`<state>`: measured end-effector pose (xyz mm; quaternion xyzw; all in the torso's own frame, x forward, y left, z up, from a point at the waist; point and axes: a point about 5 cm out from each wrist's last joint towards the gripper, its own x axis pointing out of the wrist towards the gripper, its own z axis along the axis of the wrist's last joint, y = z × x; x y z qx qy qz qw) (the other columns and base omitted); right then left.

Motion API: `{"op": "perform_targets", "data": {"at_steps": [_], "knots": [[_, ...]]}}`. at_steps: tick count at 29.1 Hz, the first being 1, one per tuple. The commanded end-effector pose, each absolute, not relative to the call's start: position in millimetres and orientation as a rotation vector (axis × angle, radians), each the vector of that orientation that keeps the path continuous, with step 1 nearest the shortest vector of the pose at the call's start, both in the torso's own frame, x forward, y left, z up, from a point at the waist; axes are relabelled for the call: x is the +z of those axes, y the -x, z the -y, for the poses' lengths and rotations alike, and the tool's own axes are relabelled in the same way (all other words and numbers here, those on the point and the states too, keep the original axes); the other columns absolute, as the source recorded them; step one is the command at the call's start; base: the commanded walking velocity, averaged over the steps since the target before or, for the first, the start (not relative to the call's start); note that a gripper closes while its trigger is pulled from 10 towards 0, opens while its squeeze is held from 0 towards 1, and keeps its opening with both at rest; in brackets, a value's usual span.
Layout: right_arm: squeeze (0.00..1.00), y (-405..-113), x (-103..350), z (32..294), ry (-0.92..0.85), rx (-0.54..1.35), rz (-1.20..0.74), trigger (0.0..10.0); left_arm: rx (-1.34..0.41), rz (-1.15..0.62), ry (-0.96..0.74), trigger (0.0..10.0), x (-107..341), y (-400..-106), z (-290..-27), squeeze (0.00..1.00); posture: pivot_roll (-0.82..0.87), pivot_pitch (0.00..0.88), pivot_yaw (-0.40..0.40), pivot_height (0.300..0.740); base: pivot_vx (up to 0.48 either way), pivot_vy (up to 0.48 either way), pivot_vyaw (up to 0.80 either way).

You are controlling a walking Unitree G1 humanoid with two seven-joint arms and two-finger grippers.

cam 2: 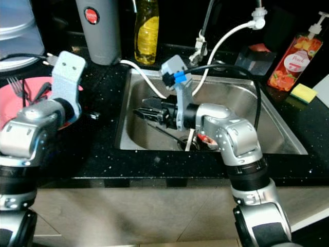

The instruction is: Kitchen organization

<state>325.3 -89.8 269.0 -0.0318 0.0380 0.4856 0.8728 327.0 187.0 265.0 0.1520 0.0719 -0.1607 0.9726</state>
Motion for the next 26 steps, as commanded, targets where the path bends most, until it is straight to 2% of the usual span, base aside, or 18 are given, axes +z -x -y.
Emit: {"op": "perform_targets", "data": {"at_steps": [1, 9, 15, 22, 26], "knots": [[0.00, -331, 273, 99, 0.072, 0.955, -0.061, 10.0, -0.364, -0.174, -0.318, 10.0, 259, -326, -185, 0.00, 0.24, 0.000, -0.116, 0.740, 0.000, 0.000, 0.00], [0.00, -356, 266, 138, 0.156, 0.689, -0.103, 10.0, -0.537, -0.221, -0.259, 10.0, 255, -340, -161, 0.00, 0.22, 0.000, -0.118, 0.740, 0.000, 0.000, 0.00], [0.00, -373, 254, 178, 0.022, 0.373, -0.141, 10.0, -0.722, -0.164, -0.290, 10.0, 254, -352, -127, 0.00, 0.21, 0.000, -0.113, 0.740, 0.000, 0.000, 0.00], [0.00, -375, 252, 198, -0.110, 0.214, -0.072, 10.0, -0.780, -0.200, -0.247, 10.0, 247, -373, -98, 0.00, 0.19, 0.000, -0.088, 0.740, 0.000, 0.000, 0.00], [0.00, -371, 249, 192, -0.045, 0.271, -0.075, 10.0, -0.769, -0.244, -0.314, 10.0, 235, -382, -85, 0.00, 0.17, 0.000, -0.062, 0.740, 0.000, 0.000, 0.00]]}}
